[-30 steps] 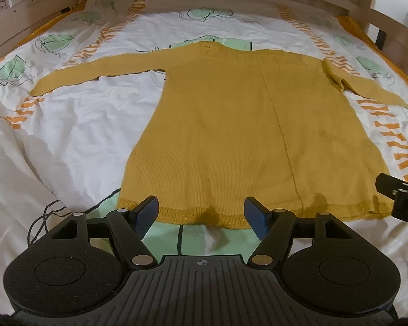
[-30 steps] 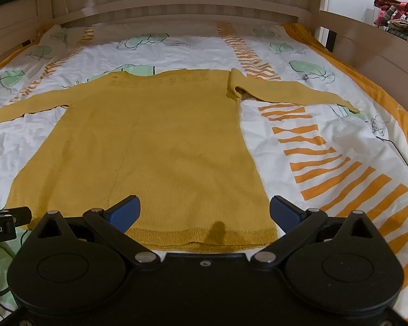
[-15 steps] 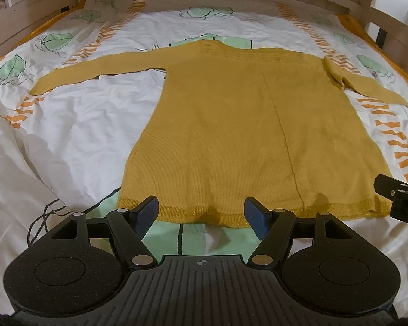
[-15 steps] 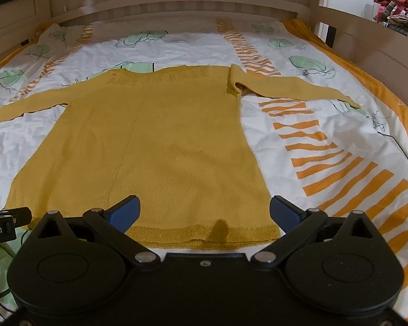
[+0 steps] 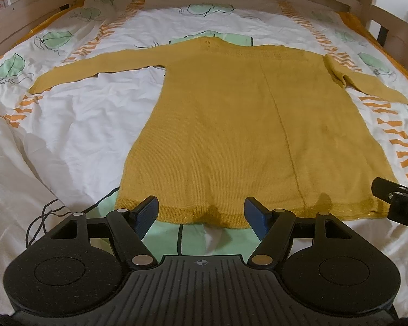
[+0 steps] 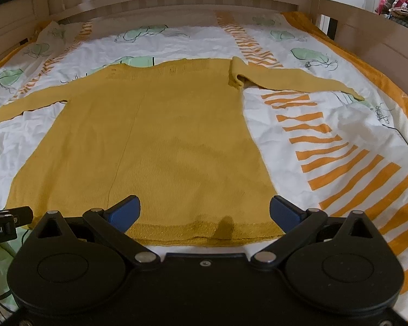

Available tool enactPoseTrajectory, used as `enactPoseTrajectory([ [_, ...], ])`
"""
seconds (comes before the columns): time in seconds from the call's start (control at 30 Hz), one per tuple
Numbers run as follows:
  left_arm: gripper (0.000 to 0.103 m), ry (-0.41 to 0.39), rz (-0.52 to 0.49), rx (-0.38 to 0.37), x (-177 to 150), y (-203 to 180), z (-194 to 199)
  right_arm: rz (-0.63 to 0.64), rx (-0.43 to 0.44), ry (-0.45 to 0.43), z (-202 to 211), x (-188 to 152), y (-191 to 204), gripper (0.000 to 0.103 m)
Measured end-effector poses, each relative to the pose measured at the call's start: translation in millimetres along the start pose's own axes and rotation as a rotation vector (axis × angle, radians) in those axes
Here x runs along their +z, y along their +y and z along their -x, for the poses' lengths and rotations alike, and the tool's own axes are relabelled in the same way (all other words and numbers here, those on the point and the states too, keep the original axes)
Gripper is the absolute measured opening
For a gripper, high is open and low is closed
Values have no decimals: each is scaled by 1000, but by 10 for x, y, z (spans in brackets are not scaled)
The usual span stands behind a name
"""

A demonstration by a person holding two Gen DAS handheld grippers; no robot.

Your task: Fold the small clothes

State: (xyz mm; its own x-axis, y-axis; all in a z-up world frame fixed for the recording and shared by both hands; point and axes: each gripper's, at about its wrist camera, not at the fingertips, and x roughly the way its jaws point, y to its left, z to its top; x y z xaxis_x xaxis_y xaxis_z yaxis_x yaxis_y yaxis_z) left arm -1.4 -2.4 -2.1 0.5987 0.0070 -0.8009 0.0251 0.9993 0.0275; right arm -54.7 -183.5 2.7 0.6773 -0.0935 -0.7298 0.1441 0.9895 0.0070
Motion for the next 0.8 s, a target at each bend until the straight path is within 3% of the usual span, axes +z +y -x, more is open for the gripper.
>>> enactPoseTrajectory([
  [0.43, 68, 18, -6, -1, 100, 8, -96, 17, -13, 48, -171, 66, 32, 101],
  [0.8, 68, 101, -5, 27, 407, 11, -293, 62, -12, 63, -337, 312, 89, 101],
])
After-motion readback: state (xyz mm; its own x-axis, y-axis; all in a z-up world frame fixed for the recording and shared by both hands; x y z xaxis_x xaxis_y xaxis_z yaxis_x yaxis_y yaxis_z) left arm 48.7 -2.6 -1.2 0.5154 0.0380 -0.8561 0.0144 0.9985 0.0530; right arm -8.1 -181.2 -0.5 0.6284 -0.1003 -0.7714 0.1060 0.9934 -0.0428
